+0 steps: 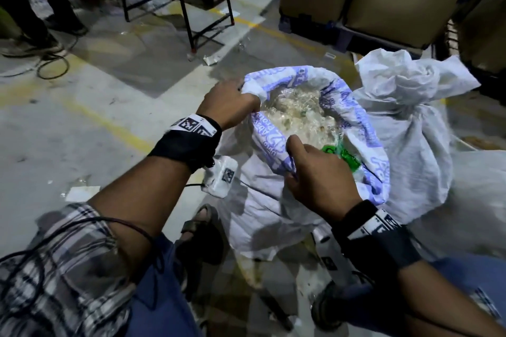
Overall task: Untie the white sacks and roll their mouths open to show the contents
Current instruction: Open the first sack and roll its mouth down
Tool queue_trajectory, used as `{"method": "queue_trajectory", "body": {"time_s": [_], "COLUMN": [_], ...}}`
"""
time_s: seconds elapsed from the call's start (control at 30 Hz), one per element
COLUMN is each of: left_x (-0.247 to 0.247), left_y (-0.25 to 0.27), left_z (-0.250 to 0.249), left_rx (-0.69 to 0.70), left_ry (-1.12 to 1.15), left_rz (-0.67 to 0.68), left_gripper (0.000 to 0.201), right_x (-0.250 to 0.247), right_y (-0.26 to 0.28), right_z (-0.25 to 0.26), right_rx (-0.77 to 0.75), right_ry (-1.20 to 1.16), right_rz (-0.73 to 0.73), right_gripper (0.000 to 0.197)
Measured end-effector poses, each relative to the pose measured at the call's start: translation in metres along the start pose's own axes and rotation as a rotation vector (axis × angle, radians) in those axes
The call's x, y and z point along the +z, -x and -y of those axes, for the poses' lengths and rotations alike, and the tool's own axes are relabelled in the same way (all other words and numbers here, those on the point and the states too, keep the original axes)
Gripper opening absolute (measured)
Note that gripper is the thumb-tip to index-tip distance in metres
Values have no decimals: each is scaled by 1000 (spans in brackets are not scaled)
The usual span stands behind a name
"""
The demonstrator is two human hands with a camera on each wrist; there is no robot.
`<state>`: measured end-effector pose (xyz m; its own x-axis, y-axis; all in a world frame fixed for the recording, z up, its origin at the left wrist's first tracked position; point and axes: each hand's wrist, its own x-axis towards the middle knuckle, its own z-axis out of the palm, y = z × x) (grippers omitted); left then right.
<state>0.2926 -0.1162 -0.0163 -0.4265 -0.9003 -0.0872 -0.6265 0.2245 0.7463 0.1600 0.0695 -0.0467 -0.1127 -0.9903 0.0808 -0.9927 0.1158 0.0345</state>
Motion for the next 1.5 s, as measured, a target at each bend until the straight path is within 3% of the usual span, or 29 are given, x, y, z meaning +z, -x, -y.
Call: {"method": "queue_trajectory", "body": {"time_s": [0.07,0.17,0.27,0.43,0.5,0.6,0.63,0.7,0.87,0.93,1.03,1.07,1.17,1.27,1.3,1.4,1.43,1.5], "left_x": [0,0,4,7,6,-2,-7,-17,-16,-4,6,7,5,0,0,1,3,3], "left_y": [0,-3,-10,-11,-13,-11,-12,-13,-21,-24,-30,-31,-40,-43,-44,-39,-38,-37], "left_z": [-2,3,8,8,7,6,6,12,18,14,27,32,34,31,32,32,33,35], "left_rx": [-20,-59,-58,-68,-143,-352,-406,-469,-510,-348,-177,-116,-117,-273,-282,-234,-268,-298], "left_ry": [-50,20,85,44,236,710,808,862,1119,921,56,-77,-140,273,293,-60,-28,7], "left_rz": [13,-54,-150,-134,-130,-32,9,41,-53,-53,-177,-222,-151,52,64,62,80,105], "left_gripper": [36,63,45,48,39,19,23,34,32,42,56,53,37,37,37,34,36,51], "right_x": [2,5,11,19,19,20,20,19,18,20,21,21,20,14,8,-12,-18,-26], "right_y": [-1,1,6,6,7,9,9,8,7,9,10,9,9,12,13,11,8,-2], "right_z": [1,6,15,21,21,19,18,13,0,-1,0,0,2,5,4,-4,-9,-27], "right_rx": [6,-16,-41,-69,-76,-78,-74,-62,-57,-63,-73,-81,-145,-225,-250,-302,-265,-59], "right_ry": [9,14,46,100,98,63,50,30,33,43,13,-6,-12,-91,-199,-662,-811,-1000], "right_rz": [7,44,78,99,100,74,62,29,-5,1,-10,-10,39,182,248,459,469,280], "right_gripper": [46,42,38,36,35,34,36,41,45,44,39,37,36,38,39,29,23,17]}}
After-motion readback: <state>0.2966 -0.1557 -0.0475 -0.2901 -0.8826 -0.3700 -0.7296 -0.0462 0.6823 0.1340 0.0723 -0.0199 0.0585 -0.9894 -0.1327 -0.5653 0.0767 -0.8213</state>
